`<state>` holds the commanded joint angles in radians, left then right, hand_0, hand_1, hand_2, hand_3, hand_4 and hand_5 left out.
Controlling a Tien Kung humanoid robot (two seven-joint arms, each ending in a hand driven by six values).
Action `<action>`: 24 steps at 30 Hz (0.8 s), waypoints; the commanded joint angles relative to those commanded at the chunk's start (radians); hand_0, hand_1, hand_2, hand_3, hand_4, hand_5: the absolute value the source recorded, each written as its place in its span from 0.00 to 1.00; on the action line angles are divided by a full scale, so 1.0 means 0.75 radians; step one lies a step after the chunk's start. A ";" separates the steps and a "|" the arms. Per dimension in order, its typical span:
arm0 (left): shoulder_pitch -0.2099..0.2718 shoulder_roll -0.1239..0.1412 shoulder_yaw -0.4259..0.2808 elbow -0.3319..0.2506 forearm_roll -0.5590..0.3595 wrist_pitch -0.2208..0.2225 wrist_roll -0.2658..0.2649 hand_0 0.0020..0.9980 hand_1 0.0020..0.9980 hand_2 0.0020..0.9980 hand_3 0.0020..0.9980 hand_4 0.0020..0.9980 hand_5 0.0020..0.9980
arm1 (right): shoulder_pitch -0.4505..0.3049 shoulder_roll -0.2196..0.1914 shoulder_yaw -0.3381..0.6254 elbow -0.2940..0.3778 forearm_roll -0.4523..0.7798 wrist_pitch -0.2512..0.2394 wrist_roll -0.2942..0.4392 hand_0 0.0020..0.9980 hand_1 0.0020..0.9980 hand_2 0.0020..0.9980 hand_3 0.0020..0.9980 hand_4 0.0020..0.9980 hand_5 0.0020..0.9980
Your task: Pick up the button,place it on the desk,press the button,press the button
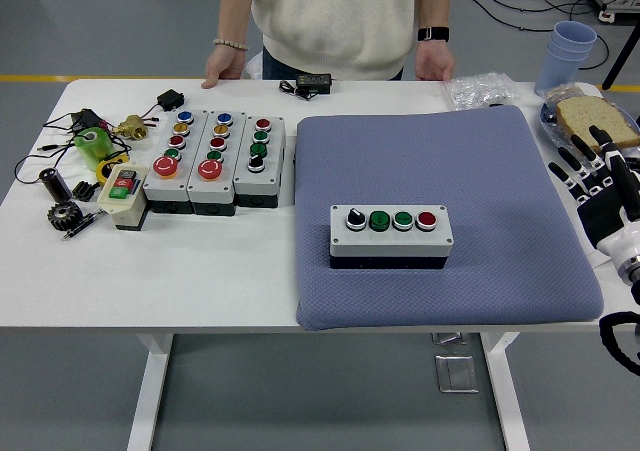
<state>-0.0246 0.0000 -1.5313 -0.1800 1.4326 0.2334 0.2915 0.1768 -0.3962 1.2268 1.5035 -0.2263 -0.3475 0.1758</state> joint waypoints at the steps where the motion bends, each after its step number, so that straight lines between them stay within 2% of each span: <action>1: 0.001 0.000 0.000 0.000 0.001 0.000 0.000 0.55 0.42 0.42 0.43 0.26 0.43 | -0.003 0.003 0.004 -0.002 -0.002 0.005 0.004 0.76 0.72 0.78 0.79 0.68 0.38; 13: 0.007 0.000 0.009 0.000 -0.008 0.001 -0.004 0.55 0.42 0.42 0.43 0.26 0.43 | -0.015 0.008 0.029 -0.010 -0.013 0.077 0.057 0.74 0.71 0.77 0.79 0.69 0.42; 24: -0.001 0.000 0.015 0.000 -0.014 0.000 -0.004 0.55 0.42 0.42 0.43 0.26 0.43 | -0.030 0.002 0.061 -0.010 -0.008 0.079 0.062 0.74 0.71 0.76 0.78 0.69 0.42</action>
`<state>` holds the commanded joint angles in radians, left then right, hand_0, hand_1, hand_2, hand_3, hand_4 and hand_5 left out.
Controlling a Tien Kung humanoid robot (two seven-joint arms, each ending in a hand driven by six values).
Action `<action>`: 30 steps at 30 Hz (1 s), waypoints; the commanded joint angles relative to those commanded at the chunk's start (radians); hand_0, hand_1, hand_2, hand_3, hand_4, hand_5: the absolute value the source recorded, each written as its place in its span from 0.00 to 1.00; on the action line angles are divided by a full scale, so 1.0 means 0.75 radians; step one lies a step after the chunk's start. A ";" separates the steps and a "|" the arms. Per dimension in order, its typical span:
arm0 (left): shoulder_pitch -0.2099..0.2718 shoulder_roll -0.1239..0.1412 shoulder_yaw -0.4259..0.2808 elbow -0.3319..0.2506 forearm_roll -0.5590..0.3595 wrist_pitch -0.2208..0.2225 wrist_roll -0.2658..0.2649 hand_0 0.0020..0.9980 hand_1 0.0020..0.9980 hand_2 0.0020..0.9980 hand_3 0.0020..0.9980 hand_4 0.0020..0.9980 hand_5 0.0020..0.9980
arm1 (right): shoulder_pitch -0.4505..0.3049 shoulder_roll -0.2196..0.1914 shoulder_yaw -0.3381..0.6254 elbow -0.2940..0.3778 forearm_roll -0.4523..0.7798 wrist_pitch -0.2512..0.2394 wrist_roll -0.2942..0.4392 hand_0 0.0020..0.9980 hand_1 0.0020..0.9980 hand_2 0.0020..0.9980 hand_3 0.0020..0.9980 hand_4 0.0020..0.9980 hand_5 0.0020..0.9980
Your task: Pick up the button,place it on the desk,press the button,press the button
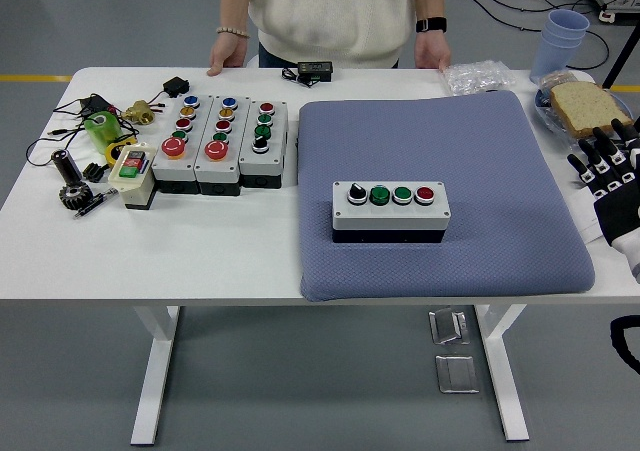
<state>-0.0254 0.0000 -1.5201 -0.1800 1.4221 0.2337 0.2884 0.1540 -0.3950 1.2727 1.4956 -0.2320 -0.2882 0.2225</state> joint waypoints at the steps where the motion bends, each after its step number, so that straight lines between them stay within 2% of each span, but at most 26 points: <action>1: 0.000 0.000 0.000 0.000 0.000 0.000 0.000 0.55 0.42 0.42 0.43 0.26 0.43 | 0.000 0.000 -0.001 -0.001 0.001 0.001 -0.001 0.74 0.71 0.76 0.78 0.69 0.42; 18: -0.008 0.000 -0.006 0.000 -0.007 0.001 0.001 0.55 0.42 0.42 0.43 0.26 0.43 | 0.049 0.005 -0.025 -0.025 0.033 0.035 0.001 0.75 0.72 0.77 0.78 0.70 0.42; 23: -0.012 0.000 -0.008 0.000 -0.008 0.002 0.002 0.55 0.42 0.42 0.43 0.26 0.43 | 0.091 0.004 -0.044 -0.063 0.081 0.070 -0.004 0.75 0.72 0.77 0.78 0.70 0.42; 30: -0.011 0.000 -0.009 0.000 -0.005 0.002 0.003 0.55 0.42 0.42 0.43 0.26 0.43 | 0.131 -0.016 -0.063 -0.123 0.064 0.075 -0.016 0.75 0.72 0.77 0.78 0.71 0.42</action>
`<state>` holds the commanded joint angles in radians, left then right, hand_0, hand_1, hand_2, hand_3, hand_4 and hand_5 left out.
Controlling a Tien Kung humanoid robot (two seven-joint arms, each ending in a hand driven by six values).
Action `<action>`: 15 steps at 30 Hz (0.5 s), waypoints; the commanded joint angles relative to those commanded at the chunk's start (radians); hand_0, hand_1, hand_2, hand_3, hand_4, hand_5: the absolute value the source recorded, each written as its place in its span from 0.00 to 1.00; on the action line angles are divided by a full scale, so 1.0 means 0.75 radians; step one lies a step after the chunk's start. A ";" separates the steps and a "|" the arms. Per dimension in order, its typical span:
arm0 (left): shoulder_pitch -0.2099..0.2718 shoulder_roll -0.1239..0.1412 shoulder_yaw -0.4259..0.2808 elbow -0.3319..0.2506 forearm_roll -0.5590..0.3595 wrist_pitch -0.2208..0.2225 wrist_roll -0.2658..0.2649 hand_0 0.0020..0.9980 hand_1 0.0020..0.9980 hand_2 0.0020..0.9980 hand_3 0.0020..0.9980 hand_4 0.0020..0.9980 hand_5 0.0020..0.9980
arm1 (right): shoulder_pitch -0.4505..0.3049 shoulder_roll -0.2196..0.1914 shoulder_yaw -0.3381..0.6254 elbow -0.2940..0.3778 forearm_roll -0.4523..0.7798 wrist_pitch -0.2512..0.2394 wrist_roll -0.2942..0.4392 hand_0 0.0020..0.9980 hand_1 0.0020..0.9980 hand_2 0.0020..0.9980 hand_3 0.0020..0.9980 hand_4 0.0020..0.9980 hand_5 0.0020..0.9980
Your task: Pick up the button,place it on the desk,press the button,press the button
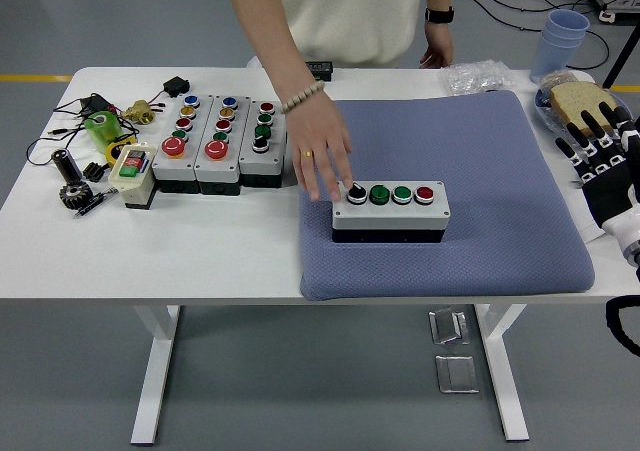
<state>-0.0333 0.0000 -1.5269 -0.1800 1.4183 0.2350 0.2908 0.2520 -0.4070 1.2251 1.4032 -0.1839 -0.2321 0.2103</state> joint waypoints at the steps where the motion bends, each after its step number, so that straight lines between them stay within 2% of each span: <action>1: 0.000 0.000 0.000 0.000 -0.001 0.000 0.000 0.55 0.42 0.42 0.43 0.26 0.43 | 0.000 -0.001 0.000 -0.005 -0.003 0.000 -0.001 0.75 0.72 0.77 0.78 0.71 0.42; 5: -0.005 0.000 -0.002 0.000 -0.005 0.002 -0.001 0.55 0.42 0.42 0.43 0.26 0.43 | 0.013 -0.010 -0.011 -0.040 -0.006 -0.006 0.019 0.75 0.72 0.77 0.78 0.71 0.42; 6: -0.006 0.000 -0.003 0.000 0.003 0.002 0.001 0.55 0.42 0.43 0.43 0.26 0.43 | 0.019 -0.011 -0.021 -0.057 -0.002 -0.025 0.063 0.71 0.67 0.71 0.72 0.71 0.41; 8: -0.006 0.000 -0.002 0.000 0.006 0.002 0.002 0.55 0.42 0.43 0.43 0.26 0.43 | 0.022 -0.009 -0.025 -0.072 0.010 -0.038 0.129 0.71 0.67 0.71 0.72 0.71 0.41; 11: -0.003 0.000 -0.001 0.000 0.003 0.003 0.003 0.55 0.42 0.43 0.43 0.26 0.43 | 0.018 -0.007 -0.028 -0.084 0.018 -0.044 0.167 0.71 0.67 0.71 0.72 0.71 0.41; 12: -0.003 0.000 0.002 0.000 -0.001 0.004 0.002 0.55 0.42 0.43 0.43 0.26 0.43 | 0.015 -0.007 -0.029 -0.087 0.017 -0.047 0.172 0.66 0.65 0.69 0.68 0.70 0.34; 15: -0.003 0.000 0.006 0.000 -0.007 0.004 0.002 0.55 0.42 0.43 0.43 0.26 0.43 | 0.010 -0.007 -0.038 -0.093 0.003 -0.057 0.184 0.66 0.65 0.69 0.68 0.70 0.34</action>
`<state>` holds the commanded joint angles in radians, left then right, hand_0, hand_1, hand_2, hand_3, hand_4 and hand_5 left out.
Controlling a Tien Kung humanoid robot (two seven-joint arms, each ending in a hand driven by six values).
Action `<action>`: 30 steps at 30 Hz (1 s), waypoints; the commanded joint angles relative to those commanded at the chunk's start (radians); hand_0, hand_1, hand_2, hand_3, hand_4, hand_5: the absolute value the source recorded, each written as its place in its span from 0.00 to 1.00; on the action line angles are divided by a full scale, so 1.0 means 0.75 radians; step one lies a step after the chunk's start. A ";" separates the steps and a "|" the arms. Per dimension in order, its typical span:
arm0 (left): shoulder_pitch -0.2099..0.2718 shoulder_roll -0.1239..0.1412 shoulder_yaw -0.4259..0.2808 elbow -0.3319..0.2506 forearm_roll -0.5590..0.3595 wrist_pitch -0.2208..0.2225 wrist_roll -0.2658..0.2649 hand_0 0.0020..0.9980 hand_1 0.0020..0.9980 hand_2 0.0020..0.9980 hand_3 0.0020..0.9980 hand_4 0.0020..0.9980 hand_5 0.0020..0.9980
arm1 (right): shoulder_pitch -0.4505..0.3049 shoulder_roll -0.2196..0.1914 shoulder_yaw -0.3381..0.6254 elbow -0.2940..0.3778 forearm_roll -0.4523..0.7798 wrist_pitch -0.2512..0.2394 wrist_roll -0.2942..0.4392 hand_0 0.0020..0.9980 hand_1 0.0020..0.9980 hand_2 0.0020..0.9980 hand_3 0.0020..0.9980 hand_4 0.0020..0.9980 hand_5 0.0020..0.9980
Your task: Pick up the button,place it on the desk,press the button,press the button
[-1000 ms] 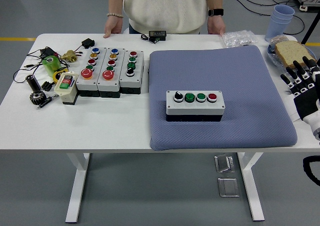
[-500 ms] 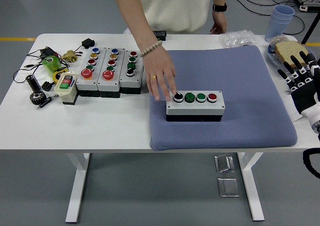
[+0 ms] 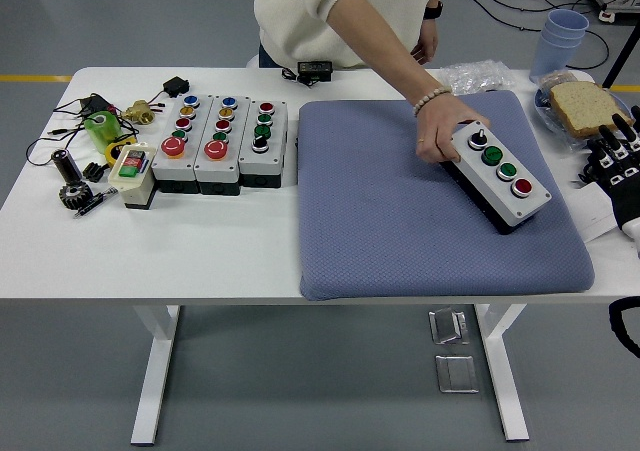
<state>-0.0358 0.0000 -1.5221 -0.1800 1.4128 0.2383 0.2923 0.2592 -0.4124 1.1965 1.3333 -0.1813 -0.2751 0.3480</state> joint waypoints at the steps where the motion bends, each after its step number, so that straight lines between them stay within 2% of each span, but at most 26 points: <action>1: 0.000 0.000 -0.001 0.000 0.000 0.000 0.000 0.55 0.42 0.43 0.43 0.26 0.43 | -0.001 0.000 -0.002 -0.001 -0.003 -0.002 0.001 0.66 0.65 0.69 0.68 0.70 0.34; 8: 0.008 0.000 0.002 0.000 -0.004 0.001 0.002 0.55 0.42 0.43 0.43 0.26 0.43 | -0.015 -0.006 -0.012 -0.001 -0.054 -0.033 0.013 0.66 0.65 0.69 0.68 0.70 0.33; 9: 0.011 0.000 -0.001 0.000 0.000 0.000 0.003 0.55 0.42 0.42 0.43 0.26 0.43 | -0.020 -0.008 -0.013 -0.001 -0.079 -0.040 0.013 0.67 0.66 0.70 0.69 0.70 0.29; 20: 0.022 0.000 -0.003 0.000 0.015 -0.002 0.005 0.55 0.42 0.43 0.43 0.26 0.43 | -0.042 -0.017 -0.007 -0.003 -0.101 -0.040 0.004 0.67 0.66 0.70 0.70 0.70 0.29; 30: 0.031 0.000 -0.005 0.000 0.025 -0.004 0.006 0.55 0.42 0.42 0.43 0.26 0.43 | -0.076 -0.022 -0.003 0.001 -0.125 -0.046 -0.001 0.67 0.67 0.71 0.73 0.71 0.26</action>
<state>-0.0126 0.0000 -1.5262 -0.1800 1.4315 0.2351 0.2970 0.2025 -0.4292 1.1946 1.3338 -0.2750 -0.3096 0.3470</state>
